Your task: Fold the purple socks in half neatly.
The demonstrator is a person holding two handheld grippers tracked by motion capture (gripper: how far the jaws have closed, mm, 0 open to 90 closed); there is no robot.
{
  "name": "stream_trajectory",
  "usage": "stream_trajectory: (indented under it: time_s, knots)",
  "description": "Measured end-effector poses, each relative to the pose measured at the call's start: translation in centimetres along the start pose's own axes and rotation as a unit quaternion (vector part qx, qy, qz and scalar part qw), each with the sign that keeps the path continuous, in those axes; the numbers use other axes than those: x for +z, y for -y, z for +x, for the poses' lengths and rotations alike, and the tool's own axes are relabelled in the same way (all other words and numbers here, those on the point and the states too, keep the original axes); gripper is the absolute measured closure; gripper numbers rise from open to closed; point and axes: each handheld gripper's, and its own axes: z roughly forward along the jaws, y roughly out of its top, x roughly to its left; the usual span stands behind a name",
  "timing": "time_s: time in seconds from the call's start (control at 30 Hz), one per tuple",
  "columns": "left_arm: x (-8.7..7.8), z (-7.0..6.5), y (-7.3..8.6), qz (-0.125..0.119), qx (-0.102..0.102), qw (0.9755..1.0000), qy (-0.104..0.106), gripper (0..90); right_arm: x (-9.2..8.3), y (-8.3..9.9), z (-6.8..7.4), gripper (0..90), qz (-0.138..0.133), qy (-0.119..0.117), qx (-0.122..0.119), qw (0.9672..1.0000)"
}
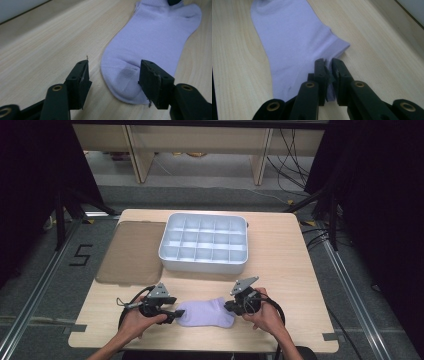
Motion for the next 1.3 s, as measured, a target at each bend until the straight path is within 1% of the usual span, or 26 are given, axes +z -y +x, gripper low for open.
stream_trajectory:
  time_s: [0.07, 0.1, 0.17, 0.23, 0.3, 0.33, 0.37, 0.4, 0.43, 0.47, 0.5, 0.53, 0.6, 0.63, 0.67, 0.73, 0.77, 0.8, 0.83, 0.93, 0.97, 1.03, 1.13, 1.2, 1.23, 1.3]
  knots:
    - [0.2, 0.0, -0.1, 0.008, 0.020, 0.9998, -0.005, 44.4, 0.0, 0.1, -0.1, 82.6, 0.001, 0.003, 0.002, 1.0000]
    - [0.4, -0.1, -0.1, 0.002, 0.023, 0.9997, -0.012, 45.7, 0.1, 0.2, -0.1, 82.3, -0.004, 0.002, 0.006, 1.0000]
    - [0.6, 0.0, -0.2, 0.005, 0.033, 0.9994, -0.009, 48.7, 0.1, 0.2, 0.0, 82.1, 0.002, 0.006, 0.017, 0.9998]
    - [0.9, -0.1, -0.2, -0.002, 0.021, 0.9998, -0.003, 55.1, 0.2, 0.1, -0.2, 81.7, -0.005, 0.008, 0.008, 0.9999]
    - [0.9, -0.2, -0.3, -0.006, 0.024, 0.9997, 0.003, 63.9, 0.0, 0.1, -0.2, 81.0, -0.001, 0.010, 0.006, 0.9999]
    - [0.9, -0.2, -0.2, -0.006, 0.027, 0.9996, 0.007, 63.9, 0.0, 0.1, -0.2, 81.0, -0.001, 0.010, 0.006, 0.9999]
    - [0.9, -0.2, -0.2, -0.009, 0.024, 0.9996, 0.011, 68.1, -0.1, 0.1, -0.1, 80.6, 0.005, 0.017, 0.020, 0.9996]
    - [0.9, -0.2, -0.1, -0.011, 0.019, 0.9996, 0.016, 72.3, 0.1, 0.2, -0.2, 80.1, -0.002, 0.015, 0.015, 0.9998]
    - [1.0, -0.4, 0.0, -0.018, 0.004, 0.9995, 0.026, 79.4, 0.2, 0.2, -0.2, 79.0, -0.004, 0.013, 0.013, 0.9998]
    - [1.0, -0.4, 0.0, -0.018, 0.004, 0.9995, 0.026, 80.4, 0.2, 0.2, -0.2, 79.0, -0.004, 0.013, 0.013, 0.9998]
    - [0.9, -0.3, 0.0, -0.012, 0.021, 0.9995, 0.020, 80.4, 0.2, 0.2, -0.2, 78.5, -0.005, 0.016, 0.013, 0.9998]
    - [0.9, -0.4, 0.0, -0.016, 0.021, 0.9994, 0.023, 81.0, 0.1, 0.2, -0.1, 77.9, -0.002, 0.020, 0.020, 0.9996]
    - [0.9, -0.5, 0.0, -0.015, 0.018, 0.9994, 0.025, 82.2, 0.2, 0.1, -0.1, 74.1, -0.012, 0.017, 0.009, 0.9997]
    - [0.8, -0.5, 0.0, -0.014, 0.021, 0.9993, 0.028, 82.4, -0.2, -0.1, 0.2, 71.4, -0.010, 0.024, 0.030, 0.9992]
    - [0.8, -0.5, 0.0, -0.014, 0.021, 0.9993, 0.028, 82.5, -0.2, -0.1, 0.2, 71.4, -0.010, 0.024, 0.030, 0.9992]
    - [0.7, -0.5, -0.1, -0.015, 0.022, 0.9992, 0.029, 82.6, -0.4, -0.2, 0.1, 67.9, -0.023, 0.030, 0.024, 0.9990]
    - [0.6, -0.5, -0.1, -0.017, 0.025, 0.9991, 0.030, 82.6, -0.7, -0.4, 0.5, 67.2, -0.041, 0.042, 0.032, 0.9978]
    - [0.5, -0.6, -0.2, -0.020, 0.021, 0.9991, 0.029, 82.6, -0.7, -0.4, 0.5, 67.2, -0.041, 0.042, 0.032, 0.9978]
    - [0.4, -0.5, -0.2, -0.017, 0.028, 0.9991, 0.028, 82.6, -1.2, -0.7, 0.9, 74.2, -0.051, 0.042, 0.019, 0.9976]
    - [0.2, -0.7, -0.4, -0.018, 0.024, 0.9991, 0.032, 82.6, -1.1, -1.0, 1.8, 79.7, -0.061, 0.033, 0.011, 0.9975]
    - [0.0, -0.7, -0.4, -0.013, 0.028, 0.9990, 0.031, 82.6, -1.0, -1.2, 2.2, 81.4, -0.063, 0.033, 0.000, 0.9974]
    - [-0.2, -0.6, -0.5, -0.008, 0.031, 0.9991, 0.029, 82.6, -0.3, -1.6, 3.4, 85.7, -0.057, 0.026, -0.007, 0.9980]
    - [-0.5, -0.7, -0.5, -0.006, 0.031, 0.9990, 0.030, 82.5, 0.2, -1.7, 3.7, 87.5, -0.051, 0.020, -0.007, 0.9984]
    - [-0.8, -0.7, -0.6, -0.008, 0.029, 0.9989, 0.037, 82.5, 0.6, -1.8, 3.9, 89.0, -0.034, 0.016, -0.008, 0.9993]
    - [-1.0, -0.6, -0.6, -0.005, 0.037, 0.9987, 0.036, 82.5, 0.8, -1.9, 4.0, 89.6, -0.038, 0.013, -0.012, 0.9991]
    - [-1.2, -0.7, -0.6, -0.006, 0.028, 0.9989, 0.036, 82.5, 1.2, -2.1, 4.1, 90.0, -0.048, 0.003, -0.023, 0.9986]
